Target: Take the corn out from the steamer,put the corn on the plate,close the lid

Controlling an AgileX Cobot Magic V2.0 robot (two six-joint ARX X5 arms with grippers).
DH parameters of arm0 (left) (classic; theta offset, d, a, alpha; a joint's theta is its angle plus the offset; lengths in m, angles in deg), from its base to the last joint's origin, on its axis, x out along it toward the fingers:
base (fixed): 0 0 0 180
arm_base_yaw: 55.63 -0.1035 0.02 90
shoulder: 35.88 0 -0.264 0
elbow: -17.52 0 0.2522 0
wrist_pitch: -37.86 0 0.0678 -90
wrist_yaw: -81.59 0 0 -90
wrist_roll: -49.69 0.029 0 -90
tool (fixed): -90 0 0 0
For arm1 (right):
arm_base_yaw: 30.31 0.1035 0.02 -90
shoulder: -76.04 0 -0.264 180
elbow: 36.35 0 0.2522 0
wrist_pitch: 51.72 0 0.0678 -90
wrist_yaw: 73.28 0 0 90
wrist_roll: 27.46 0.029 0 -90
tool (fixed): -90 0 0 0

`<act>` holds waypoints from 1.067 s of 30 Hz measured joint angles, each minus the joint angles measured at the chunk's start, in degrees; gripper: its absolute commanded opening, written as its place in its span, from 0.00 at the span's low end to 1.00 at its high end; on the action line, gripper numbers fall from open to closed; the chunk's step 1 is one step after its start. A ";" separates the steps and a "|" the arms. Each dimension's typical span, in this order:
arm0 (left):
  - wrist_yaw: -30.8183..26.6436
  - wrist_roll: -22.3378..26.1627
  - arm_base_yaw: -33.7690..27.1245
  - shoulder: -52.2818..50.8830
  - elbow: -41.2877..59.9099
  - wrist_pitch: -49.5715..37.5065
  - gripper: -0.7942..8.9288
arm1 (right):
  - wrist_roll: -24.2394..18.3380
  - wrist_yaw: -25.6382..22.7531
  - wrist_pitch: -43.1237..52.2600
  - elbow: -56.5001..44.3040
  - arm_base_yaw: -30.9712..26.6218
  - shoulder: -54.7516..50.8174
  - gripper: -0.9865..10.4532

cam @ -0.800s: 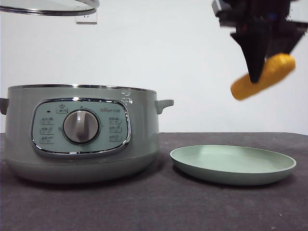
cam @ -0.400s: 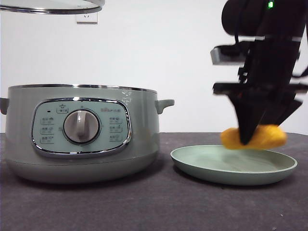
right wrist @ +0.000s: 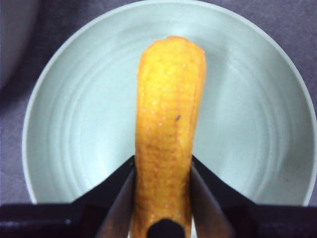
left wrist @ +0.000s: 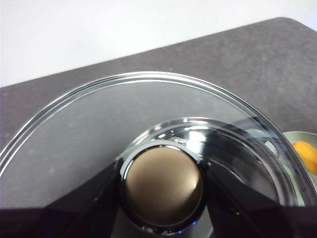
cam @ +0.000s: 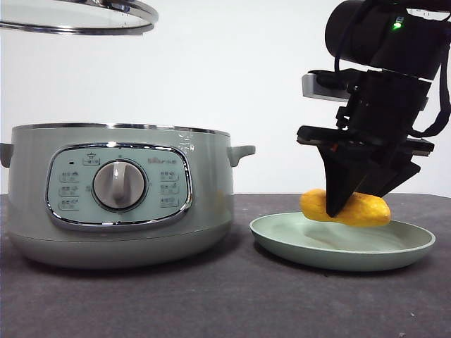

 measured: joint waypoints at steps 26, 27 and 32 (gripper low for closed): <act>6.40 -1.62 0.17 9.97 0.00 -6.38 0.07 | 1.81 -0.02 -3.41 -0.04 0.00 -6.86 0.33; 6.60 -1.77 0.33 11.13 0.00 -6.82 0.07 | 1.92 -0.04 -3.56 -0.04 0.00 -8.20 0.33; 7.28 -1.95 1.22 16.79 0.00 -8.79 0.07 | 2.19 -0.04 -4.57 -0.04 0.00 -15.04 0.33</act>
